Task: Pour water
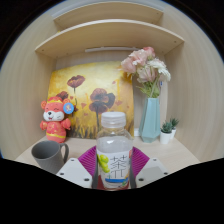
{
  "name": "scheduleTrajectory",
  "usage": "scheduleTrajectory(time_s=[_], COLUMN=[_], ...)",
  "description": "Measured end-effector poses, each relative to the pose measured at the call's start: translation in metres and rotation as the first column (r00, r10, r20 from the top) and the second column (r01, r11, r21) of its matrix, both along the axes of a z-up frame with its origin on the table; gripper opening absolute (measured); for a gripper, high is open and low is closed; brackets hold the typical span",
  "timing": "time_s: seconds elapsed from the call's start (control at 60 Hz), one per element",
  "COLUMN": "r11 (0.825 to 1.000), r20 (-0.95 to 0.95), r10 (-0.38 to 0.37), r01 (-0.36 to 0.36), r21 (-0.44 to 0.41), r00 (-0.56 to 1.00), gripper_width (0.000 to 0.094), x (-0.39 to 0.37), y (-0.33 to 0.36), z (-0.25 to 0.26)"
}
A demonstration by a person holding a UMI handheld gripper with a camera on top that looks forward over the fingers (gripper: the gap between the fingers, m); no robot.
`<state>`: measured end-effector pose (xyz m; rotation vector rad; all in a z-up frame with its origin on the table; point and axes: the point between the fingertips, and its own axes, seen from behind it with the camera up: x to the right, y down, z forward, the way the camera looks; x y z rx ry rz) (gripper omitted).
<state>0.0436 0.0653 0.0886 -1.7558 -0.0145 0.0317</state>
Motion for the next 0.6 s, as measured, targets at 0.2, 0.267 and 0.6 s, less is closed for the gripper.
scheduleTrajectory(time_s=[0.2,0.267,0.6], r11=[0.998,0.996,0.986], r20=[0.010,0.003,-0.051], r10=[-0.024,-0.017,-0.044], r01=[0.024,0.018,0.035], r21=[-0.060,-0.083,-0.165], r00=[1.000,1.000,0.998], gripper_width=[0.0683,0.0844,0.0856], x=[0.002,0.001,-0.006], y=[-0.001,-0.008,-0.105], z=[-0.011,-0.015,-0.034])
